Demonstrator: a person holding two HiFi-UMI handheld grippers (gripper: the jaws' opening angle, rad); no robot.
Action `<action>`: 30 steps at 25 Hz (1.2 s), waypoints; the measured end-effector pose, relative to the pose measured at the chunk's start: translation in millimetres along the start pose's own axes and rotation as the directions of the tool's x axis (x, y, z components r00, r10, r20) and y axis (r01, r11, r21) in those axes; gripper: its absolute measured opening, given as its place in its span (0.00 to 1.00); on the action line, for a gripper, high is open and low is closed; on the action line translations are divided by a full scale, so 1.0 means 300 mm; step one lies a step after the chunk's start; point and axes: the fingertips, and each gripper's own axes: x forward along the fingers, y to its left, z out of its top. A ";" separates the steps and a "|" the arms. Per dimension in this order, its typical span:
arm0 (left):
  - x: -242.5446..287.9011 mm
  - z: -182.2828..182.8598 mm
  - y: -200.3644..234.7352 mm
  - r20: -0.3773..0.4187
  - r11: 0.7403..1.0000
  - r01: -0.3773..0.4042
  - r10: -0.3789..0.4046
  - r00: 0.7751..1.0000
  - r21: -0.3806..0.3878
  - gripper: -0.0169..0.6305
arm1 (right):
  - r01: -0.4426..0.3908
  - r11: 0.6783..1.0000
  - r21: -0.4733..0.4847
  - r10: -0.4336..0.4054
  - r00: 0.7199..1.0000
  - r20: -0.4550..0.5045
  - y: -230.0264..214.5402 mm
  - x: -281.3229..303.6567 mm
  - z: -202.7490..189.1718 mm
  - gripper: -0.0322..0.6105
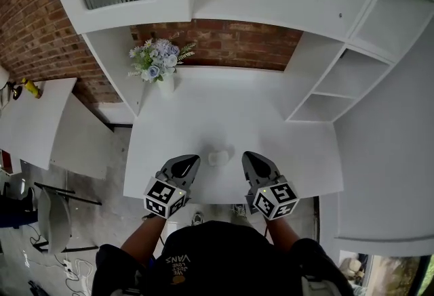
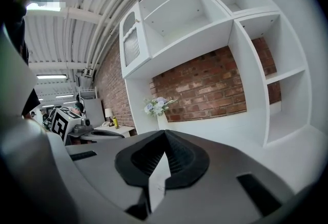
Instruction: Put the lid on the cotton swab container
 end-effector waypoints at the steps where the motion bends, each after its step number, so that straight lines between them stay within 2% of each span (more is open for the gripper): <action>1: -0.007 0.005 -0.005 0.004 1.000 0.008 -0.008 1.000 0.005 0.04 | 0.010 1.000 0.004 -0.010 1.000 0.004 0.001 -0.013 0.001 0.05; 12: -0.062 0.014 -0.037 -0.016 0.993 0.100 -0.099 0.995 0.056 0.04 | 0.129 0.991 0.030 -0.130 0.991 0.033 0.022 -0.132 -0.017 0.05; 15: -0.074 0.032 -0.032 0.001 0.990 0.116 -0.117 0.993 0.074 0.04 | 0.148 0.988 0.038 -0.149 0.988 0.035 0.040 -0.152 -0.027 0.05; 30: -0.147 0.081 -0.042 0.065 0.983 0.155 -0.161 0.985 0.098 0.04 | 0.191 0.981 0.034 -0.193 0.980 0.056 0.120 -0.191 -0.031 0.05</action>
